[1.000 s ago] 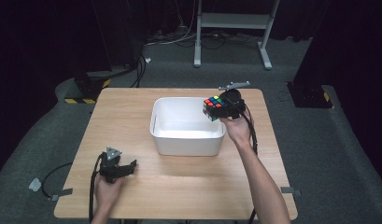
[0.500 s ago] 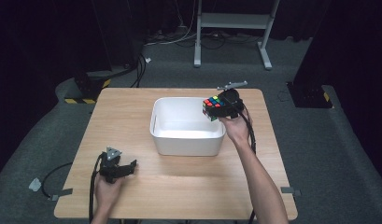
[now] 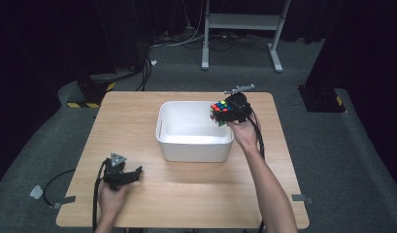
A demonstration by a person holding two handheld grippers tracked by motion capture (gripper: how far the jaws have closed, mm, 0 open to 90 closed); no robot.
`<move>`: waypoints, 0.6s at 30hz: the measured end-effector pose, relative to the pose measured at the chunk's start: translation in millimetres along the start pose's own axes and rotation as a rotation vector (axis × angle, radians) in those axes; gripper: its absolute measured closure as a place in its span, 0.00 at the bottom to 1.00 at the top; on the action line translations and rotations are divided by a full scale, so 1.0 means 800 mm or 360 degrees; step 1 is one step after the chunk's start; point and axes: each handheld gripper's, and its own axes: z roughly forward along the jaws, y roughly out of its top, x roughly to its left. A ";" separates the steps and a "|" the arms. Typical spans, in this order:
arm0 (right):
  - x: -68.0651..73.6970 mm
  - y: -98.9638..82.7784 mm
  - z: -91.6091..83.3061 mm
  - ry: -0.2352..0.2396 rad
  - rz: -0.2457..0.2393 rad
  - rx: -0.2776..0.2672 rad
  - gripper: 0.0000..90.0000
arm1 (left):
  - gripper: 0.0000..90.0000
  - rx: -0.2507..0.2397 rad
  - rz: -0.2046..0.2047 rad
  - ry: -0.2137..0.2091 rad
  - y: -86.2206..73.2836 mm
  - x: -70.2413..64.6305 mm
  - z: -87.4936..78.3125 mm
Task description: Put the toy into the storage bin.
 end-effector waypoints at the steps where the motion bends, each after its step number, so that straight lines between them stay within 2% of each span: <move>1: 0.000 0.000 0.000 -0.0001 0.0003 0.0002 0.38 | 0.21 0.0000 0.0000 0.0001 0.000 0.000 0.000; 18: 0.000 -0.001 0.009 -0.0001 -0.0006 0.0044 0.38 | 0.21 0.0002 0.0003 0.0001 0.000 0.000 0.000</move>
